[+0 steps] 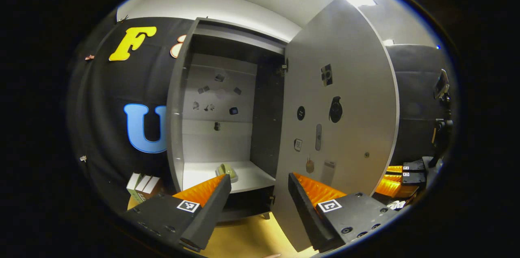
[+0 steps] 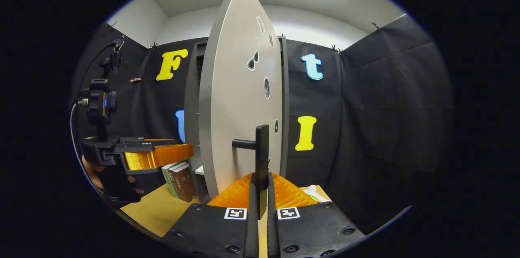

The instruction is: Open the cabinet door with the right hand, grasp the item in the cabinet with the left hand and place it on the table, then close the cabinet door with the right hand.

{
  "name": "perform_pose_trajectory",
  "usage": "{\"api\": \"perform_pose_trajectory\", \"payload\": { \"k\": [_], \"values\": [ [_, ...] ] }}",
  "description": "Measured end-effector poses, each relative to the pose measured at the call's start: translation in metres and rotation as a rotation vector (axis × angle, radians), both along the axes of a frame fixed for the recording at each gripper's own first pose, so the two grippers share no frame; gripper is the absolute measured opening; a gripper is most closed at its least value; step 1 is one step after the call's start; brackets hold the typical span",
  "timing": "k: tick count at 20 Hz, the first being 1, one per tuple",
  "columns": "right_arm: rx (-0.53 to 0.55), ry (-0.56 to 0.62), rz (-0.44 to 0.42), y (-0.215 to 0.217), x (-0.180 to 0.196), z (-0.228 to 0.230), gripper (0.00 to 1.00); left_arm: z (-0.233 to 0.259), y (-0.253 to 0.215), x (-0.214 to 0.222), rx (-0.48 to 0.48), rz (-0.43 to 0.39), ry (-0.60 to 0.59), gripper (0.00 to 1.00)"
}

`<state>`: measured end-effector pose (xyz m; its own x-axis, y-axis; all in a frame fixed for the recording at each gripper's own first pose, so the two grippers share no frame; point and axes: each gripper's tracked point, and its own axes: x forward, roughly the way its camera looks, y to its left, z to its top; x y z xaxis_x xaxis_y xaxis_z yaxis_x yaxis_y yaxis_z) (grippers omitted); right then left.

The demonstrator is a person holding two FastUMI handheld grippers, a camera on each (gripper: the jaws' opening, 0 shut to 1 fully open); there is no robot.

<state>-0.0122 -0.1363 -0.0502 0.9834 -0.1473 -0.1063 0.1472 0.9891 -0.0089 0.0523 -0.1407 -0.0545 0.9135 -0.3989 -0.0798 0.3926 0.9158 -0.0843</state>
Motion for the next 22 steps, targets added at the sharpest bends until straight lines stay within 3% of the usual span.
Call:
{"api": "perform_pose_trajectory", "payload": {
  "k": [5, 13, 16, 19, 21, 22],
  "values": [
    [-0.045, 0.005, -0.057, -0.039, -0.007, 0.002, 0.08, 0.000, -0.025, 0.005, 0.003, -0.028, -0.003, 0.90],
    [0.077, 0.009, -0.022, -0.085, -0.022, 0.002, 0.06, -0.009, -0.050, 0.024, 0.013, -0.039, 0.015, 0.90],
    [0.039, 0.007, -0.010, -0.087, -0.032, 0.002, 0.12, -0.013, -0.050, 0.034, 0.015, -0.028, 0.027, 0.90],
    [-0.028, 0.005, -0.016, -0.086, -0.044, 0.004, 0.12, -0.018, -0.053, 0.045, 0.031, -0.026, 0.030, 0.90],
    [-0.075, 0.002, -0.066, -0.098, -0.055, 0.007, 0.11, -0.025, -0.049, 0.054, 0.049, -0.024, 0.040, 0.90],
    [-0.102, 0.005, -0.113, -0.109, -0.059, 0.008, 0.05, -0.028, -0.046, 0.060, 0.053, -0.016, 0.047, 0.90]
  ]
}}
